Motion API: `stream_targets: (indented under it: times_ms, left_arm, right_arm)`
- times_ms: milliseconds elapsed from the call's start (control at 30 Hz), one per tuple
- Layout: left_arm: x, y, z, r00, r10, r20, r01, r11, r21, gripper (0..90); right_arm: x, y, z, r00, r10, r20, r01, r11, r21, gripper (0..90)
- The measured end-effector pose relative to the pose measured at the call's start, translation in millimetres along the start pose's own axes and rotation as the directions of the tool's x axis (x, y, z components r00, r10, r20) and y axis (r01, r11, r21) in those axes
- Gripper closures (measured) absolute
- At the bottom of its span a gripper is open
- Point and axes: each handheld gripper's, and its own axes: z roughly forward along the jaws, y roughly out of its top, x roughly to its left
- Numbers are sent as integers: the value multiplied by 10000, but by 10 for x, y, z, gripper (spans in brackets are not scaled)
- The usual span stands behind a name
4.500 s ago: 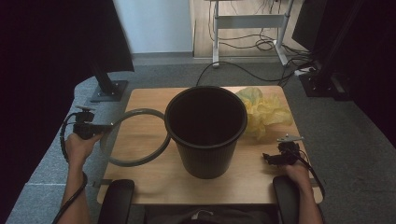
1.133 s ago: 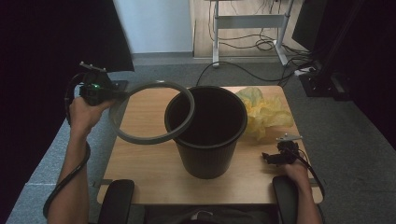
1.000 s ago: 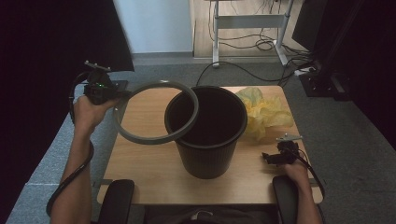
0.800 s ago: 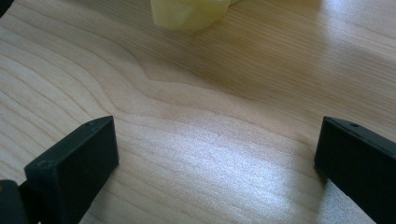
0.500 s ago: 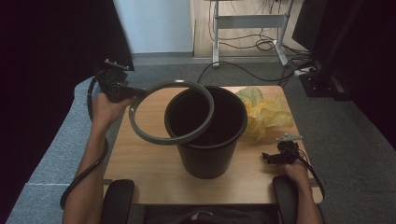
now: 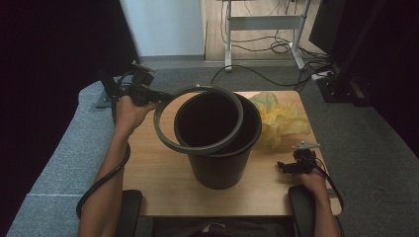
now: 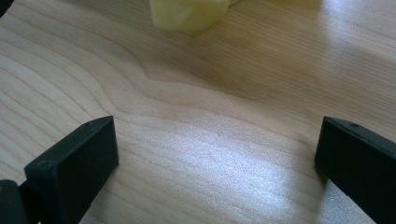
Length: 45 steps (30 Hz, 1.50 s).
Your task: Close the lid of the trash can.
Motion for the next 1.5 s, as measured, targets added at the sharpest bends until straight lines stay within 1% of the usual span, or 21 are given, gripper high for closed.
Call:
stream_targets:
  times_ms: [233, 400, 533, 700, 767, 867, 933, 1200, 1267, 1300, 1333, 1433, 1500]
  left_arm:
    - [-145, 92, 144, 9995, 255, 175, -255, 9997, -3, 780]
    - [-212, 137, 210, 9991, 334, 260, -334, 9994, -16, 779]
    - [-270, 156, 229, 9990, 447, 101, -447, 9990, -20, 777]
    - [-305, 153, 222, 9985, 542, -75, -542, 9985, -57, 775]
    - [-322, 152, 218, 9985, 544, -19, -544, 9985, -50, 774]
    - [-381, 152, 220, 9975, 697, 130, -696, 9976, -54, 772]
    - [-408, 156, 244, 9970, 771, 87, -771, 9970, 74, 771]
    - [-450, 156, 262, 9954, 947, -147, -947, 9955, 9, 766]
    - [-417, 157, 265, 9964, 825, -195, -824, 9966, 26, 767]
    - [-402, 149, 269, 9971, 757, -73, -757, 9971, 11, 763]
    - [-397, 138, 270, 9971, 758, -80, -758, 9971, -10, 764]
    - [-404, 121, 281, 9964, 821, -205, -820, 9966, 63, 760]
    - [-427, 116, 294, 9952, 907, -365, -903, 9958, 120, 762]
  right_arm:
    - [0, 0, 0, 10000, 4, -2, -4, 10000, 1, 0]
    - [0, 0, 0, 10000, 8, -4, -8, 10000, -1, 0]
    - [0, 0, 0, 10000, -3, -3, 3, 10000, 2, 0]
    - [0, 0, 0, 10000, -3, -3, 3, 10000, 2, 0]
    - [0, 0, 0, 10000, -6, -3, 6, 10000, 1, 0]
    - [0, 0, 0, 10000, -4, -2, 4, 10000, -1, 0]
    - [0, 0, -1, 10000, -6, 1, 6, 10000, 7, 0]
    - [0, 0, -3, 10000, -25, -18, 26, 10000, 20, 0]
    - [1, 0, -3, 10000, -26, -20, 26, 10000, 20, 0]
    - [1, 0, -3, 10000, -27, -21, 27, 10000, 22, 0]
    - [2, 0, -3, 10000, -29, -32, 29, 10000, 20, 0]
    - [2, -1, -2, 10000, -23, -28, 23, 10000, 6, 0]
    - [2, -1, -3, 10000, -29, -27, 29, 10000, 21, 0]
